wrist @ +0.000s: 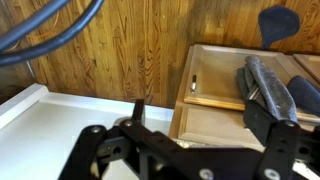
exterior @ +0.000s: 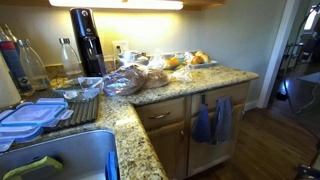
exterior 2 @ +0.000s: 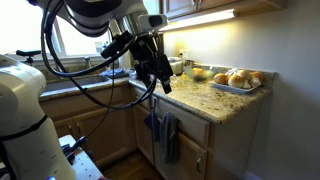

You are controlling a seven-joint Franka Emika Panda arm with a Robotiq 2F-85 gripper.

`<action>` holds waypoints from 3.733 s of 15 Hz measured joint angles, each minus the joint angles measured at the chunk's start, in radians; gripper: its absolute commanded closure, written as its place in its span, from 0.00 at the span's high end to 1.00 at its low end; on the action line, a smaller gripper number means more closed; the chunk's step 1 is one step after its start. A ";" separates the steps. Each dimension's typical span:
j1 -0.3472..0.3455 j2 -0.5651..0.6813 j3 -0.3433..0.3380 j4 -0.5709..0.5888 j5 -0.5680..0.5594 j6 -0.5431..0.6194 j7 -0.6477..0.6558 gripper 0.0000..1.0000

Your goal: Put the blue cloth hanging on the left on top of the counter

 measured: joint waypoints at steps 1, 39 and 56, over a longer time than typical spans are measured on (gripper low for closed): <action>0.000 0.001 0.000 -0.001 0.000 0.000 0.000 1.00; 0.189 0.440 0.298 0.053 0.181 0.411 0.293 1.00; 0.445 0.863 0.380 0.103 0.561 0.766 0.369 1.00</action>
